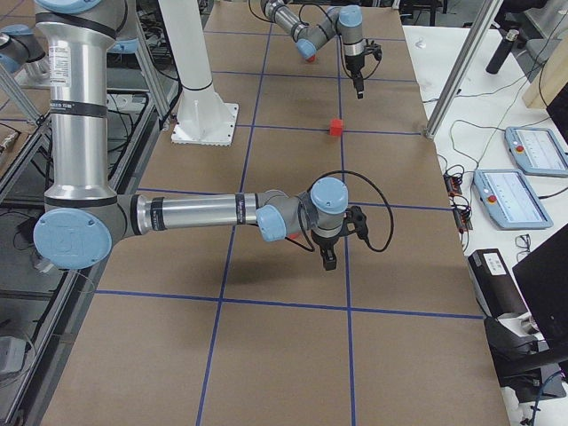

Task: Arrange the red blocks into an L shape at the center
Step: 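Raise the left gripper away while the right gripper reaches the far cube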

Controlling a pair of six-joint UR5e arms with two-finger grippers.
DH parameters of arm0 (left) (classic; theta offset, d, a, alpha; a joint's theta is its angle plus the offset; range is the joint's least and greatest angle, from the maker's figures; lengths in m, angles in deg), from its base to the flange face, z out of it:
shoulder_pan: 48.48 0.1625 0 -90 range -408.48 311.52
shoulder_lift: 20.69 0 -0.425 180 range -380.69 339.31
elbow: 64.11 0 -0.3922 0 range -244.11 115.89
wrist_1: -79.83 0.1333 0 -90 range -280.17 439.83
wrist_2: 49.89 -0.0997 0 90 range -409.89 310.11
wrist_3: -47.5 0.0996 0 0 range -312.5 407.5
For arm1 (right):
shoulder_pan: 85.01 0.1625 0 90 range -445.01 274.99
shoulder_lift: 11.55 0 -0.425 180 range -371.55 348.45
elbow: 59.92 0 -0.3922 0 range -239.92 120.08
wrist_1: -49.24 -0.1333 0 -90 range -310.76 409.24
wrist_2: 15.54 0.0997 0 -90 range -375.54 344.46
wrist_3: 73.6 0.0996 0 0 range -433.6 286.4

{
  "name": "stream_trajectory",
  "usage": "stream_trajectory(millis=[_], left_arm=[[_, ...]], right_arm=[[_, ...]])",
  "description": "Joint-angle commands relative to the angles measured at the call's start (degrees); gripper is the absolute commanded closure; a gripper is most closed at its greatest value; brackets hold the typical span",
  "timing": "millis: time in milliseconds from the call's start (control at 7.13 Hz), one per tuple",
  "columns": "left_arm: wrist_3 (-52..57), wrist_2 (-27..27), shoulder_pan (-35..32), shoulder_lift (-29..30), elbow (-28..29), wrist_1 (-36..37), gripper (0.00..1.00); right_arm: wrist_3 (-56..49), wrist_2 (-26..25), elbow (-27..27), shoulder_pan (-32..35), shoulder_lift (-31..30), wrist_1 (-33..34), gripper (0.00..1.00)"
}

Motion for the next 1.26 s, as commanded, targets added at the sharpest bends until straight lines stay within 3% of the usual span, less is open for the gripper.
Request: stream_trajectory(millis=[0, 280, 561, 1122], left_arm=[[0.3, 5.0, -6.1, -8.6, -8.0, 0.0, 0.00], [11.0, 8.0, -9.0, -16.1, -13.9, 2.3, 0.00], [11.2, 7.8, -9.2, -17.0, -14.0, 2.2, 0.00], [11.2, 7.8, -9.2, -17.8, -14.1, 1.9, 0.00]], right_arm=[[2.4, -0.2, -2.3, -9.6, -1.6, -10.6, 0.01], [3.3, -2.1, -6.1, -15.8, -1.8, -10.6, 0.01], [3.3, -6.2, -6.1, -19.8, -2.7, -10.6, 0.01], [3.4, -8.1, -5.1, -22.9, -3.9, -9.9, 0.01]])
